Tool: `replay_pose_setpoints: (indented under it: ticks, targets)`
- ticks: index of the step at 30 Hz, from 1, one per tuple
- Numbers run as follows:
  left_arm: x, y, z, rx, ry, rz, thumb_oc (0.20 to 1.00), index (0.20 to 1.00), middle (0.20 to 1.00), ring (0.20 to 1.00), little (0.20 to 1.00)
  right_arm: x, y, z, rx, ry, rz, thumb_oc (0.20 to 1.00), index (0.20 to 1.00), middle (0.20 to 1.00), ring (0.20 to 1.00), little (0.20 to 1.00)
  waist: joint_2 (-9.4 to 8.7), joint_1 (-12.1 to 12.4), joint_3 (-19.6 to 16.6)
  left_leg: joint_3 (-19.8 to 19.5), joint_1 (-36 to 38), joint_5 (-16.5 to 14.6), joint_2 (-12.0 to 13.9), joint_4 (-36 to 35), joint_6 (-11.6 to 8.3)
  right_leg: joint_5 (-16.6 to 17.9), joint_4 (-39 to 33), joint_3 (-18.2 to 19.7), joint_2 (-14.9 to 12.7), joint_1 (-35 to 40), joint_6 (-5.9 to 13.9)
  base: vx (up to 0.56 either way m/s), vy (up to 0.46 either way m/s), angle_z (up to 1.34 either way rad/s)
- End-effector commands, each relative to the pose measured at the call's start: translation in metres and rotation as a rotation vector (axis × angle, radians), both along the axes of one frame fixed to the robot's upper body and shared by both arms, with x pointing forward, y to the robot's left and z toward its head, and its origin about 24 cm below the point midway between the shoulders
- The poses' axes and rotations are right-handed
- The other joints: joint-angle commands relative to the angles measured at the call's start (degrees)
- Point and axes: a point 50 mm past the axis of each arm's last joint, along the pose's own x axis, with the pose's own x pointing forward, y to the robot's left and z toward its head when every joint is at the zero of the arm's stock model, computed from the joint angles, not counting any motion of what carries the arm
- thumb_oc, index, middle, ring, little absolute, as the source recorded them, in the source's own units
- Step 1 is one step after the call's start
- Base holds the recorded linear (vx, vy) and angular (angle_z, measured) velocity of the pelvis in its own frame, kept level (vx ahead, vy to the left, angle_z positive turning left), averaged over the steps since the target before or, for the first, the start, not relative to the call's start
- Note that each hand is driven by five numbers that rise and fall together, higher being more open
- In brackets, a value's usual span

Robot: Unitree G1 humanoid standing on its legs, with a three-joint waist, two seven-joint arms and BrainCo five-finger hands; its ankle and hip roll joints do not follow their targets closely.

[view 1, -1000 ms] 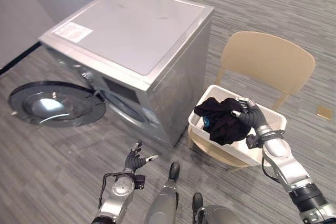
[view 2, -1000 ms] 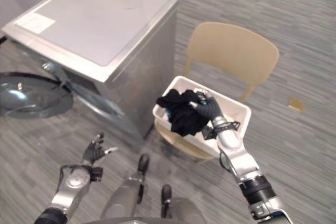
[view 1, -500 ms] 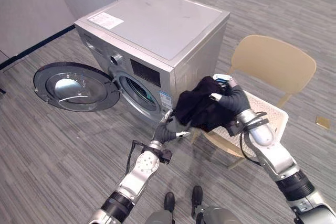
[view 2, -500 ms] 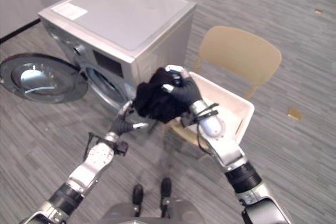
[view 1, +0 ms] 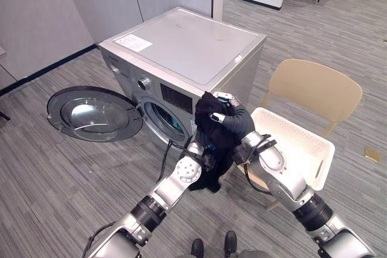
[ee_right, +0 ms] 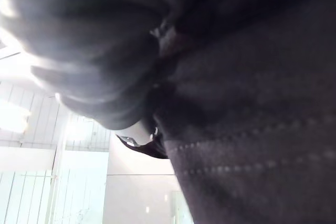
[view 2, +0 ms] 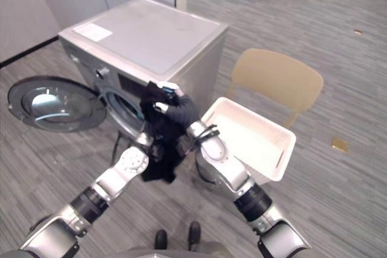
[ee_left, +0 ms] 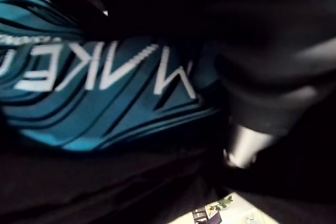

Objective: Grab the laundry basket,head to the washer,open it,put in the laundry and shut it.

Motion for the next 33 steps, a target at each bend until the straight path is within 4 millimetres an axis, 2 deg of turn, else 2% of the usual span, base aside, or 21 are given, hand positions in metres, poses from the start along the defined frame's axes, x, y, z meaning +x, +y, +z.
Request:
replay_pose_setpoints:
  ticks: [1, 2, 5, 6, 11, 12, 13, 14, 15, 16, 17, 21, 22, 23, 24, 26, 29, 31, 33]
  targets:
    - [0.006, -0.007, 0.005, 0.013, -0.056, -0.006, 0.2, 0.2, 0.2, 0.2, 0.2, -0.007, 0.013, 0.02, 0.129, -0.061, 0.096, 0.533, 0.533, 0.533, 0.533, 0.533, -1.81, 0.54, -3.25, -0.01, -0.82, -3.84, -0.4, -0.86, -1.04, -9.12, 2.55, 3.19, -3.36, 5.41, 6.14, 0.0, 0.0, 0.0]
    - [0.004, -0.002, 0.001, 0.012, -0.038, 0.009, 0.2, 0.2, 0.2, 0.2, 0.2, -0.007, 0.011, 0.016, 0.114, -0.045, 0.092, 1.0, 1.0, 1.0, 1.0, 1.0, -1.71, 0.58, -3.28, 0.08, -0.68, -3.87, -0.36, -0.86, -1.06, -9.09, 2.42, 3.26, -3.37, 5.54, 6.15, 0.0, -0.018, -0.05]
    - [0.001, 0.01, -0.006, 0.0, -0.004, 0.04, 0.2, 0.2, 0.2, 0.2, 0.2, -0.006, 0.005, 0.009, 0.081, -0.027, 0.074, 1.0, 1.0, 1.0, 1.0, 1.0, -1.56, 0.6, -3.34, 0.14, -0.58, -3.89, -0.33, -0.86, -1.08, -9.06, 2.32, 3.36, -3.39, 5.65, 6.13, 0.01, -0.015, -0.07]
    - [-0.001, 0.019, -0.01, -0.021, 0.02, 0.065, 0.2, 0.2, 0.2, 0.2, 0.2, -0.005, -0.003, 0.003, 0.047, -0.025, 0.048, 1.0, 1.0, 1.0, 1.0, 1.0, -1.5, 0.65, -3.4, 0.16, -0.55, -3.88, -0.32, -0.86, -1.09, -9.04, 2.32, 3.38, -3.37, 5.64, 6.12, 0.0, 0.0, 0.0]
    - [-0.018, 0.068, -0.032, -0.015, 0.109, 0.198, 0.2, 0.2, 0.2, 0.2, 0.2, -0.005, -0.062, -0.025, -0.241, -0.05, -0.203, 1.0, 1.0, 1.0, 1.0, 1.0, -0.94, 0.35, -3.55, 0.3, -0.22, -3.96, -0.26, -0.86, -1.01, -8.98, 2.29, 3.64, -3.38, 5.71, 6.32, 0.01, -0.02, -0.05]
    - [-0.018, 0.068, -0.033, -0.015, 0.111, 0.198, 0.2, 0.2, 0.2, 0.2, 0.2, -0.006, -0.062, -0.026, -0.242, -0.048, -0.204, 1.0, 1.0, 1.0, 1.0, 1.0, -0.93, 0.38, -3.63, 0.31, -0.21, -3.97, -0.26, -0.86, -1.01, -9.0, 2.29, 3.65, -3.38, 5.73, 6.32, 0.01, -0.021, -0.06]
    - [-0.03, 0.09, -0.047, 0.009, 0.17, 0.253, 0.2, 0.2, 0.2, 0.2, 0.2, -0.011, -0.09, -0.036, -0.389, -0.061, -0.298, 1.0, 1.0, 1.0, 1.0, 1.0, -0.83, 0.23, -3.65, 0.39, -0.04, -3.95, -0.18, -0.84, -0.96, -8.96, 2.22, 3.66, -3.42, 5.82, 6.43, 0.01, -0.015, -0.1]
    - [-0.03, 0.09, -0.047, 0.009, 0.172, 0.252, 0.2, 0.2, 0.2, 0.2, 0.2, -0.012, -0.09, -0.037, -0.39, -0.059, -0.299, 1.0, 1.0, 1.0, 1.0, 1.0, -0.81, 0.28, -3.76, 0.4, -0.01, -3.97, -0.17, -0.85, -0.96, -8.98, 2.22, 3.68, -3.41, 5.84, 6.44, 0.01, -0.022, -0.09]
    - [-0.037, 0.102, -0.055, 0.029, 0.202, 0.283, 0.2, 0.2, 0.2, 0.2, 0.2, -0.015, -0.104, -0.043, -0.459, -0.055, -0.342, 1.0, 1.0, 1.0, 1.0, 1.0, -0.76, 0.2, -3.66, 0.43, 0.03, -3.96, -0.15, -0.78, -0.96, -8.97, 2.21, 3.72, -3.41, 5.87, 6.47, 0.01, -0.014, -0.06]
    - [-0.045, 0.113, -0.065, 0.045, 0.248, 0.311, 0.2, 0.2, 0.2, 0.2, 0.2, -0.019, -0.118, -0.051, -0.53, -0.037, -0.382, 1.0, 1.0, 1.0, 1.0, 1.0, -0.67, 0.13, -3.65, 0.49, 0.1, -3.96, -0.08, -0.7, -0.98, -9.02, 2.16, 3.74, -3.39, 5.94, 6.54, 0.0, -0.034, -0.03]
    - [-0.06, 0.134, -0.085, 0.08, 0.343, 0.377, 0.2, 0.2, 0.2, 0.2, 0.2, -0.027, -0.142, -0.072, -0.645, 0.036, -0.444, 1.0, 1.0, 1.0, 1.0, 1.0, -0.58, 0.06, -3.56, 0.53, 0.14, -3.92, 0.05, -0.57, -1.0, -9.04, 2.13, 3.83, -3.35, 6.02, 6.6, 0.0, -0.033, -0.02]
    - [-0.096, 0.171, -0.122, 0.098, 0.546, 0.504, 0.2, 0.2, 0.2, 0.2, 0.2, -0.051, -0.185, -0.132, -0.822, 0.311, -0.54, 1.0, 1.0, 1.0, 1.0, 1.0, -0.23, 0.04, -3.11, 0.63, 0.21, -3.89, 0.21, -0.15, -0.94, -9.12, 2.17, 3.81, -3.15, 6.08, 6.52, -0.01, -0.018, -0.03]
    - [-0.096, 0.171, -0.122, 0.099, 0.546, 0.504, 0.2, 0.2, 0.2, 0.2, 0.2, -0.051, -0.185, -0.132, -0.822, 0.311, -0.539, 1.0, 1.0, 1.0, 1.0, 1.0, -0.25, 0.03, -3.11, 0.63, 0.23, -3.9, 0.21, -0.15, -0.94, -9.14, 2.18, 3.82, -3.15, 6.09, 6.52, -0.02, -0.018, -0.05]
    - [-0.105, 0.178, -0.129, 0.095, 0.591, 0.538, 0.2, 0.2, 0.2, 0.2, 0.2, -0.057, -0.194, -0.145, -0.85, 0.378, -0.56, 1.0, 1.0, 1.0, 1.0, 1.0, -0.18, 0.1, -2.87, 0.61, 0.13, -3.83, 0.27, 0.01, -0.85, -9.12, 2.18, 3.79, -3.11, 6.04, 6.46, -0.03, -0.032, -0.07]
    - [-0.122, 0.192, -0.143, 0.098, 0.678, 0.603, 0.2, 0.2, 0.2, 0.2, 0.2, -0.074, -0.207, -0.177, -0.871, 0.549, -0.591, 1.0, 1.0, 1.0, 1.0, 1.0, -0.06, 0.2, -2.44, 0.54, -0.23, -3.92, 0.41, 0.65, -0.76, -9.16, 2.27, 3.85, -3.04, 5.93, 6.33, -0.04, -0.045, -0.06]
    - [-0.14, 0.204, -0.155, 0.092, 0.756, 0.672, 0.2, 0.2, 0.2, 0.2, 0.2, -0.087, -0.216, -0.199, -0.868, 0.678, -0.631, 1.0, 1.0, 1.0, 1.0, 1.0, 0.18, 0.35, -1.69, 0.43, -0.87, -3.91, 0.49, 1.33, -0.71, -9.24, 2.38, 4.03, -3.0, 5.69, 6.16, -0.02, -0.022, -0.02]
    - [-0.15, 0.213, -0.162, 0.074, 0.806, 0.739, 0.2, 0.2, 0.2, 0.2, 0.2, -0.093, -0.218, -0.211, -0.852, 0.744, -0.649, 1.0, 1.0, 1.0, 1.0, 1.0, 0.47, 0.77, 0.18, -0.01, -2.71, -3.71, 0.39, 3.04, -0.86, -9.41, 3.17, 3.6, -3.01, 4.53, 5.86, -0.08, -0.013, -0.02]
    - [-0.151, 0.215, -0.163, 0.067, 0.809, 0.759, 0.2, 0.2, 0.2, 0.2, 0.2, -0.091, -0.218, -0.211, -0.843, 0.746, -0.659, 1.0, 1.0, 1.0, 1.0, 1.0, 0.48, 0.84, 1.02, -0.18, -4.09, -3.66, 0.26, 4.03, -1.02, -9.51, 3.6, 3.07, -3.16, 3.79, 5.73, -0.15, -0.005, 0.06]
    - [-0.141, 0.212, -0.162, 0.057, 0.789, 0.762, 0.2, 0.2, 0.2, 0.2, 0.2, -0.091, -0.217, -0.213, -0.83, 0.758, -0.679, 1.0, 1.0, 1.0, 1.0, 1.0, 0.25, 1.51, 3.76, -0.36, -8.5, -3.14, -0.26, 7.41, -1.74, -9.8, 4.83, 0.55, -3.77, 1.96, 5.26, -0.23, -0.016, 0.27]
